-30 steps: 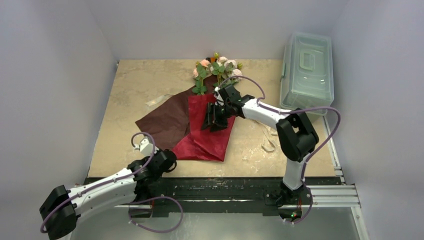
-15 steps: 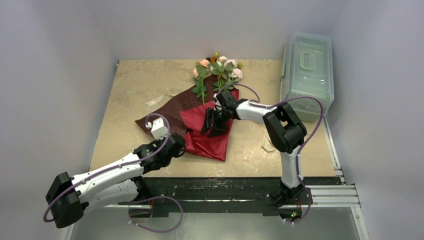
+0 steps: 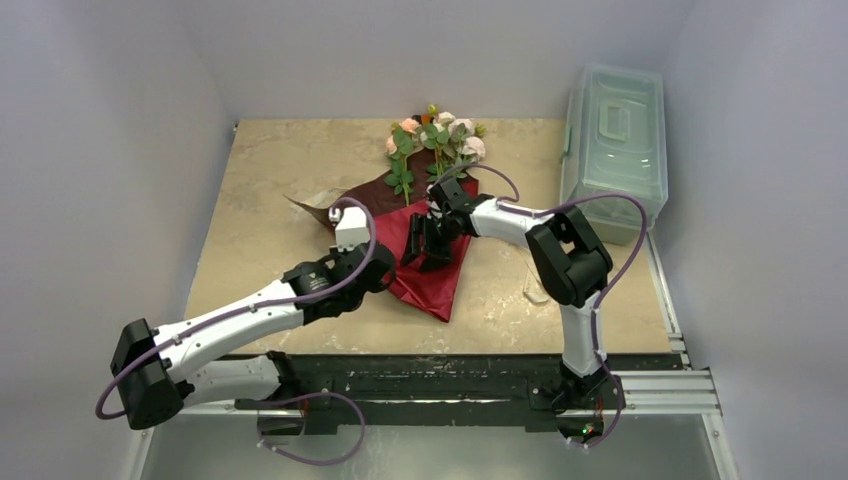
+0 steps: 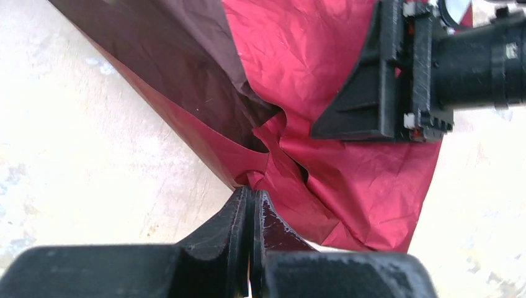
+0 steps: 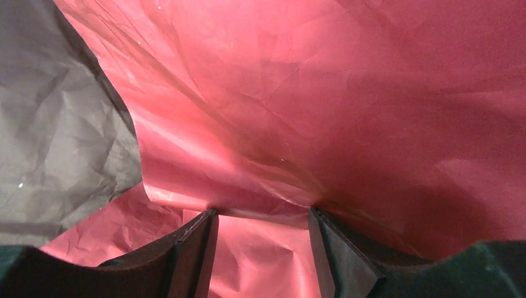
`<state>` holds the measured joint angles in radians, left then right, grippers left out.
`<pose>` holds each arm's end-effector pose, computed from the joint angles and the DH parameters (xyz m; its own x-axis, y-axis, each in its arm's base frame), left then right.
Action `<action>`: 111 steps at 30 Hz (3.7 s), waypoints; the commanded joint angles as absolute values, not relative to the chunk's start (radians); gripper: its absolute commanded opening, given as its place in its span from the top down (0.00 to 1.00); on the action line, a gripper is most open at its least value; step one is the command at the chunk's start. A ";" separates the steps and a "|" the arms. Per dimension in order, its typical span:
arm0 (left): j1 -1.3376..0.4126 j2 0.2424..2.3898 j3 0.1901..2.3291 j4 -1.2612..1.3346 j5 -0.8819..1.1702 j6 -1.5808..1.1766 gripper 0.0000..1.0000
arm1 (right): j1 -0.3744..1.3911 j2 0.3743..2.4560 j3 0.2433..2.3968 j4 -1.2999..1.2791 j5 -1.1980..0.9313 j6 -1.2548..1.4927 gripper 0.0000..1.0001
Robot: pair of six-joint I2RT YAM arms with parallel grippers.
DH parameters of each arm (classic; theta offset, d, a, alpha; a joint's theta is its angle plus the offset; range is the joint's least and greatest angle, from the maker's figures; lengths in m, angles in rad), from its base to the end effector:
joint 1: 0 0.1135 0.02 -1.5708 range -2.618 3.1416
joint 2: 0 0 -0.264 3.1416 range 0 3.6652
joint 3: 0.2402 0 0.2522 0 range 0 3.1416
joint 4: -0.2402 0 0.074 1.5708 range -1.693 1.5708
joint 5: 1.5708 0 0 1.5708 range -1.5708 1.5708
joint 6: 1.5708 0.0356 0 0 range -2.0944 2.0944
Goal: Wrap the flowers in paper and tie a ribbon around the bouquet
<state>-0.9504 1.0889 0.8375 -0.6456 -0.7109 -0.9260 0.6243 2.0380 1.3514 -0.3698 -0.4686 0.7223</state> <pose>0.1426 -0.1597 0.2657 -0.5767 -0.2347 -0.7826 -0.1348 0.9721 -0.1922 0.3301 0.2576 0.1483 -0.9940 0.0109 -0.1092 -0.0596 0.7821 0.6203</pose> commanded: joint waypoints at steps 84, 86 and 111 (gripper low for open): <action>-1.198 1.493 0.920 -0.248 -0.353 0.370 1.00 | 0.425 1.718 1.096 0.027 -0.672 0.727 0.77; -1.198 1.498 0.931 -0.262 -0.357 0.378 1.00 | 0.429 1.730 1.109 0.005 -0.651 0.716 0.95; -0.859 1.569 1.190 -0.553 0.026 -0.120 0.52 | 0.429 1.775 1.172 -0.220 -0.407 0.637 1.00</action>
<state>-0.8845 1.5063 1.2270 -0.5289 -0.0807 -0.0162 0.4301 1.7752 1.1408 -0.2249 -0.4339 0.6537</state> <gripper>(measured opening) 0.503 0.027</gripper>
